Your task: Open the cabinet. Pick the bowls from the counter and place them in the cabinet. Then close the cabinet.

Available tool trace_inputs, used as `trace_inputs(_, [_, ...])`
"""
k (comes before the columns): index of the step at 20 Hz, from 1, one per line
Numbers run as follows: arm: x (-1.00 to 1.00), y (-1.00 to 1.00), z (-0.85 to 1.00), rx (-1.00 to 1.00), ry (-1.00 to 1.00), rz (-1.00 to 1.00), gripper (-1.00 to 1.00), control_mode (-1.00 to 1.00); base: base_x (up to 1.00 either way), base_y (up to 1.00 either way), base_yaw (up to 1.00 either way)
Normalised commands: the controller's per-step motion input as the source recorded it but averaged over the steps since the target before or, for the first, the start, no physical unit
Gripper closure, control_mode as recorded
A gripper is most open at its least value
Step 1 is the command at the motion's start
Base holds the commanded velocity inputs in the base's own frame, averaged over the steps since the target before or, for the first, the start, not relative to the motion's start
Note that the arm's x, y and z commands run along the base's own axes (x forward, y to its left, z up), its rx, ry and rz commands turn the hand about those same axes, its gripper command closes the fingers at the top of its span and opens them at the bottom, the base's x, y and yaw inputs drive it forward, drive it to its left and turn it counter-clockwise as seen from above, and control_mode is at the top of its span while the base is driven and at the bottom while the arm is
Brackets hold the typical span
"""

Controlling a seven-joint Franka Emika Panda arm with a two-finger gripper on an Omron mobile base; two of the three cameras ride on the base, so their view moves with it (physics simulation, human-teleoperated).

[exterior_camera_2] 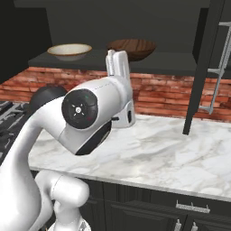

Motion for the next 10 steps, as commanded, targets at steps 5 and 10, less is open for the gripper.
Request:
trace_inputs(5, [-0.43,0.07,0.00,0.00,0.00,0.00,-1.00,-1.00,0.00,0.00,0.00])
trace_inputs(10, [-0.78,0.00,-0.13,0.00,-0.02,0.00,-1.00,-1.00,0.00,0.00,0.00])
